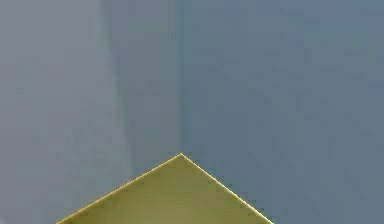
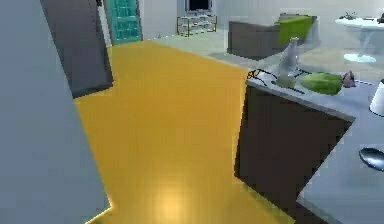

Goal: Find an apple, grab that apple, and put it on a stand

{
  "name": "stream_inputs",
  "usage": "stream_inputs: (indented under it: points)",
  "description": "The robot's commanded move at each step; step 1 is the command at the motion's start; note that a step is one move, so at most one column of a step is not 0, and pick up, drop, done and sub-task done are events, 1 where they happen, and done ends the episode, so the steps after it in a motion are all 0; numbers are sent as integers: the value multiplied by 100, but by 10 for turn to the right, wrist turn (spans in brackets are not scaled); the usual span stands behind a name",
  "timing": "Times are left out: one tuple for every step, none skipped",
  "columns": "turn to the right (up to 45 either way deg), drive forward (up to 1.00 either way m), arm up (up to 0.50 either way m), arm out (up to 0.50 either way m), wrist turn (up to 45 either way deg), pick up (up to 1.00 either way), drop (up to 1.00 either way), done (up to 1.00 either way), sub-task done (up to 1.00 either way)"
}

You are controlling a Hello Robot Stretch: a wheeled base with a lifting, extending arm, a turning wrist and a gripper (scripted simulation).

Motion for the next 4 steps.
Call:
stream_inputs:
  points:
    - [450, 0, 0, 0, 0, 0, 0, 0, 0]
    - [240, 0, 0, 0, 0, 0, 0, 0, 0]
    - [450, 0, 0, 0, 0, 0, 0, 0, 0]
    - [390, 0, 0, 0, 0, 0, 0, 0, 0]
